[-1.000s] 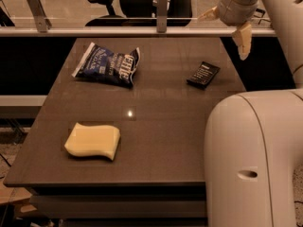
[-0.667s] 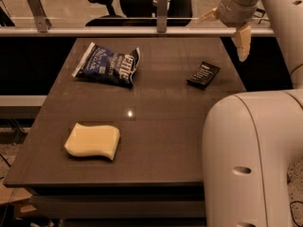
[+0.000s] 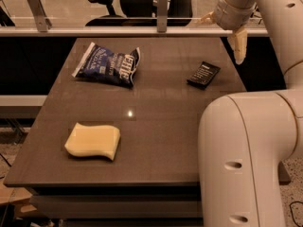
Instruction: Move rxbar chocolate near sponge
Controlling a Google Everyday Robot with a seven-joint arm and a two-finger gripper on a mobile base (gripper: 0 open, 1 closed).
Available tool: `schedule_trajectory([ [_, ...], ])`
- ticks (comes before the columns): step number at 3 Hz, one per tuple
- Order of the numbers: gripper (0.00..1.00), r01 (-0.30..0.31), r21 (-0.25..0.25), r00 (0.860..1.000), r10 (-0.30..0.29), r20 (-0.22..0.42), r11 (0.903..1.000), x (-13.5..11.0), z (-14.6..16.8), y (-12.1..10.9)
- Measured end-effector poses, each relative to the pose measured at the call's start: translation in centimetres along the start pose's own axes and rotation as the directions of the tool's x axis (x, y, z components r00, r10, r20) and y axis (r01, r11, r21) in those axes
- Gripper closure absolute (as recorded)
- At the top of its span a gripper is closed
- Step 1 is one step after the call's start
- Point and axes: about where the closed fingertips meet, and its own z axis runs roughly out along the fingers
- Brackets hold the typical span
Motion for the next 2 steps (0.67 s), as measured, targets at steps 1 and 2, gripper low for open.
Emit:
schedule_trajectory([
  [1,0.0,0.071,-0.02,0.997,-0.07,0.015,0.9973,-1.1,0.9,-0.9],
  [2,0.0,0.187,-0.052,0.982,-0.186,0.023,0.9811,-2.3,2.2,-2.1],
])
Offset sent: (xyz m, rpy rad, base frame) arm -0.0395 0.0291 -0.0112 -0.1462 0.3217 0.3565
